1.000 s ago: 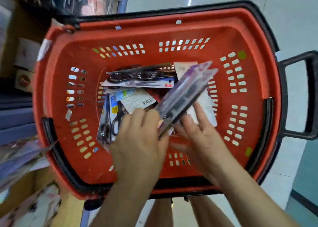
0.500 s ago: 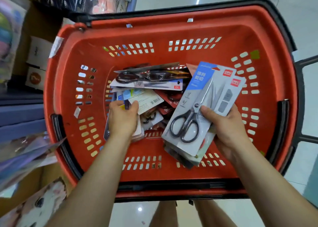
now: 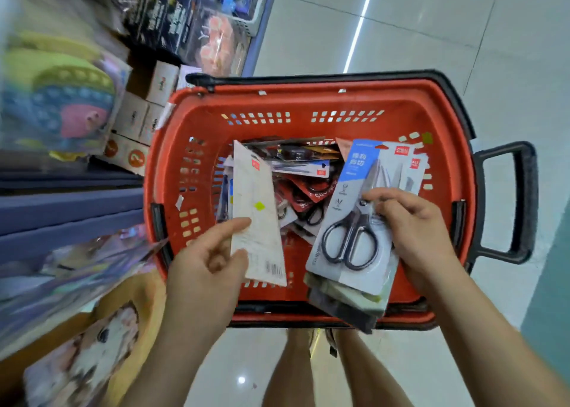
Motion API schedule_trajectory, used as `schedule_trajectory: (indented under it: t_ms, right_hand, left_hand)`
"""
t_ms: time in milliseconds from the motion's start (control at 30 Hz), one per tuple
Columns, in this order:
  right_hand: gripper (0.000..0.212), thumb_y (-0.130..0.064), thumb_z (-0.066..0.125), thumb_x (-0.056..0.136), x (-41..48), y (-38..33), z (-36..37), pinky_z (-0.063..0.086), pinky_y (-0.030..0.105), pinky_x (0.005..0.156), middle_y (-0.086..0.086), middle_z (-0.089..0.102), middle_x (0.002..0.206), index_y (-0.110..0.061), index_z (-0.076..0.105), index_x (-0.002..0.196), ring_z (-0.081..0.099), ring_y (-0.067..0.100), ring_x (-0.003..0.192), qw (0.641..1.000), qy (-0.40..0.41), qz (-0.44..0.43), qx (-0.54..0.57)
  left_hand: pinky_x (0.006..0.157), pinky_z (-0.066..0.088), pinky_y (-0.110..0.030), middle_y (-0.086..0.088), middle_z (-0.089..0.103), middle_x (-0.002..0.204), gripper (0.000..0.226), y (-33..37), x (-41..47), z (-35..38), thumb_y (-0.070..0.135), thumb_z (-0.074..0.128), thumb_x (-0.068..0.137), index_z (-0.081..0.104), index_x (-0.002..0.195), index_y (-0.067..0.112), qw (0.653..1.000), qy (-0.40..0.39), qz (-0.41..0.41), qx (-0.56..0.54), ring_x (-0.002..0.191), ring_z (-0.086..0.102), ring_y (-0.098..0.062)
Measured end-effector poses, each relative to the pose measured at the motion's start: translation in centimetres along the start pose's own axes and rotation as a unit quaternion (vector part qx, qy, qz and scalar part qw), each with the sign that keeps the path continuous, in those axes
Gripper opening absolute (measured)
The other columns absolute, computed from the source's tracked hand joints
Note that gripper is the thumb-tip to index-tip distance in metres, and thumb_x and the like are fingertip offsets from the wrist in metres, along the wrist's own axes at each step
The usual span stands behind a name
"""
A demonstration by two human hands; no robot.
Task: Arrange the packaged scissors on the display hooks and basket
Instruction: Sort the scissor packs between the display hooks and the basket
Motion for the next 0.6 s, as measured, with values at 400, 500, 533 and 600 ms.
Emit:
schedule_trajectory:
  t_ms: [400, 500, 533, 600]
  right_hand:
    - [0.06, -0.057, 0.071, 0.078, -10.2, -12.9, 3.4, 0.044, 0.032, 0.068, 0.026, 0.07, 0.08, 0.002, 0.066, 0.072, 0.06, 0.018, 0.07, 0.993, -0.078, -0.047, 0.075]
    - [0.036, -0.03, 0.073, 0.086, -11.2, -12.9, 2.7, 0.042, 0.031, 0.059, 0.009, 0.061, 0.063, -0.001, 0.063, 0.067, 0.052, 0.017, 0.06, 0.993, -0.027, -0.006, 0.112]
    - [0.036, -0.028, 0.071, 0.086, -11.5, -13.0, 2.4, 0.043, 0.03, 0.058, 0.008, 0.06, 0.064, 0.003, 0.062, 0.07, 0.053, 0.017, 0.06, 0.993, -0.021, -0.003, 0.117]
    - [0.049, -0.034, 0.071, 0.081, -12.1, -14.1, 1.9, 0.039, 0.032, 0.058, 0.011, 0.054, 0.065, 0.012, 0.055, 0.073, 0.048, 0.018, 0.06, 0.994, -0.027, -0.024, 0.106]
  left_hand:
    - [0.052, 0.042, -0.033, -0.003, 0.059, 0.075, 0.044, 16.4, -14.0, -2.1, 0.005, 0.043, 0.083, 0.069, 0.119, 0.005, 0.713, 0.062, 0.516, 0.47, 0.06, 0.054, -0.025]
    - [0.059, 0.041, -0.031, -0.001, 0.061, 0.084, 0.042, 18.2, -16.3, -1.4, 0.012, 0.043, 0.083, 0.071, 0.114, 0.008, 0.714, 0.033, 0.512, 0.477, 0.069, 0.056, -0.021]
    - [0.06, 0.04, -0.031, 0.0, 0.061, 0.086, 0.043, 18.4, -16.7, -1.3, 0.015, 0.043, 0.08, 0.071, 0.113, 0.011, 0.724, 0.026, 0.502, 0.473, 0.072, 0.056, -0.02]
    - [0.061, 0.039, -0.026, 0.004, 0.056, 0.092, 0.044, 18.5, -17.2, -2.0, 0.019, 0.057, 0.072, 0.068, 0.114, 0.02, 0.772, 0.009, 0.454, 0.446, 0.08, 0.054, -0.017]
Point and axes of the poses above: each hand's wrist, its own x-axis towards the middle knuckle, its own z-axis out of the palm, y = z × x, the point moved 8 cm from there along x, towards the middle knuckle
